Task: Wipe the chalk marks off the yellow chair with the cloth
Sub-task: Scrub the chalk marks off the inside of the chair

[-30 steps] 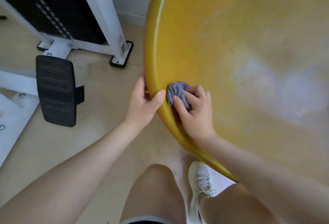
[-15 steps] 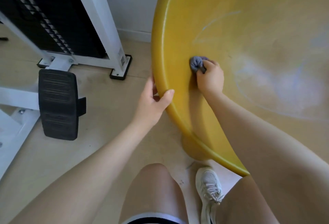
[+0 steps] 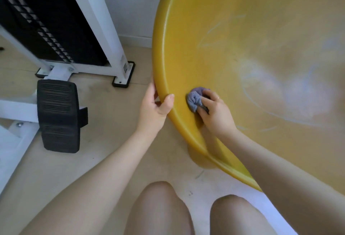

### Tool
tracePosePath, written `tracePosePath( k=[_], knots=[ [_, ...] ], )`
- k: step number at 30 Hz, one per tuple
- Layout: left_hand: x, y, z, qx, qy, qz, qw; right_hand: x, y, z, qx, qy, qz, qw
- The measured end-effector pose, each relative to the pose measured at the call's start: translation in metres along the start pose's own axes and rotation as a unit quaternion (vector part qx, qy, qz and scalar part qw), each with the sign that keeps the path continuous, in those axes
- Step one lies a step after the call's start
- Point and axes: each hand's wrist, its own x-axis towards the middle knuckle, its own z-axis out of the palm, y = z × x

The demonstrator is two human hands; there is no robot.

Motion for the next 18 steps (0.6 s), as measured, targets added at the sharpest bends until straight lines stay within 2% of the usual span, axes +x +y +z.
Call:
tracePosePath(
  k=[5, 9, 11, 14, 16, 17, 18],
  knots=[
    [0.004, -0.006, 0.002, 0.003, 0.005, 0.021, 1.000, 0.050, 0.045, 0.006, -0.031, 0.051, 0.084, 0.995],
    [0.001, -0.007, 0.006, 0.009, 0.015, 0.030, 0.999, 0.052, 0.038, 0.004, -0.022, 0.067, 0.126, 0.990],
    [-0.002, -0.004, 0.006, 0.019, 0.018, 0.033, 0.999, 0.036, 0.019, -0.004, -0.025, 0.039, 0.107, 0.993],
    [-0.008, 0.005, 0.009, 0.052, 0.043, 0.035, 0.997, -0.014, -0.010, -0.016, 0.063, -0.002, 0.064, 0.996],
    [-0.016, 0.011, 0.012, 0.138, 0.098, 0.068, 0.983, -0.046, -0.018, -0.018, 0.083, 0.000, 0.063, 0.995],
    [-0.019, 0.013, 0.015, 0.232, 0.124, 0.097, 0.960, -0.055, -0.019, -0.016, 0.086, 0.004, 0.067, 0.994],
    [-0.021, 0.015, 0.018, 0.357, 0.145, 0.134, 0.913, -0.058, -0.018, -0.013, 0.089, 0.005, 0.069, 0.994]
  ],
)
